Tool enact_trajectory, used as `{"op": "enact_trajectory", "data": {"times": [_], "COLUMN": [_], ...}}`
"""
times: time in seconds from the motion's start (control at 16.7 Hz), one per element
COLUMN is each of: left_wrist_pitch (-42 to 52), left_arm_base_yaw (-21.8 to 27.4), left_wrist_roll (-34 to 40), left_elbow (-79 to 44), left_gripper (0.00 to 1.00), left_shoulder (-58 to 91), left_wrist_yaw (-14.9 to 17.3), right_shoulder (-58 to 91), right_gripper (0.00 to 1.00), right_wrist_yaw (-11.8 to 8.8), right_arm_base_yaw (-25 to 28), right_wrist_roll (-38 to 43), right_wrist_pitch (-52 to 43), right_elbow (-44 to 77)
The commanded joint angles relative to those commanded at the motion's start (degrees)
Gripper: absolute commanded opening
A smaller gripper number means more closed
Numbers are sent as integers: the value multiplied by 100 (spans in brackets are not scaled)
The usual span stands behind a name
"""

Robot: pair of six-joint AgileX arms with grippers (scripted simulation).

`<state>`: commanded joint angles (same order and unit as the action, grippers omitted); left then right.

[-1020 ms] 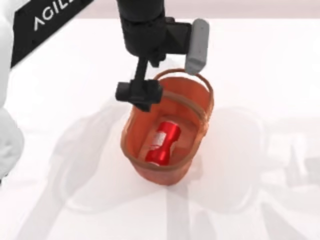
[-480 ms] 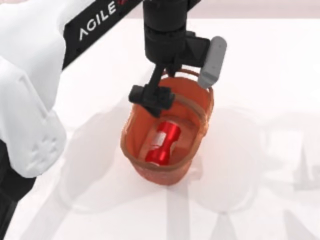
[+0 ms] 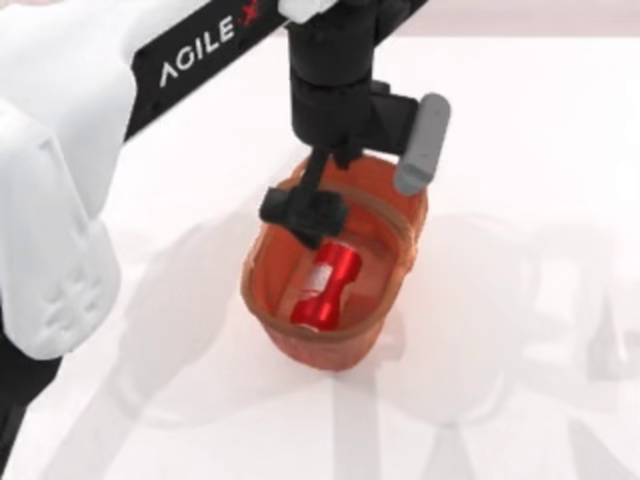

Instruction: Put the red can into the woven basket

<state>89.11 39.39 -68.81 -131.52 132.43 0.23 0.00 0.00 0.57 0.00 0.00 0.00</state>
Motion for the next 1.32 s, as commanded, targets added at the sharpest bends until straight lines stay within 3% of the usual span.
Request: {"op": "enact_trajectory", "data": {"times": [0.24, 1.02, 1.32], "left_wrist_pitch": [-58, -58, -58], "left_arm_base_yaw": [1, 1, 1], "left_wrist_roll": [0, 0, 0], "left_elbow": [73, 73, 73], "left_gripper": [100, 2, 0], "left_shoulder": [-19, -19, -19], "left_wrist_yaw": [0, 0, 0], "right_shoulder": [0, 0, 0], "right_gripper": [100, 100, 100], "right_wrist_yaw": [0, 0, 0], "right_arm_base_yaw": [0, 0, 0], "right_wrist_roll": [0, 0, 0], "right_wrist_pitch": [0, 0, 0], "right_elbow": [0, 0, 0]}}
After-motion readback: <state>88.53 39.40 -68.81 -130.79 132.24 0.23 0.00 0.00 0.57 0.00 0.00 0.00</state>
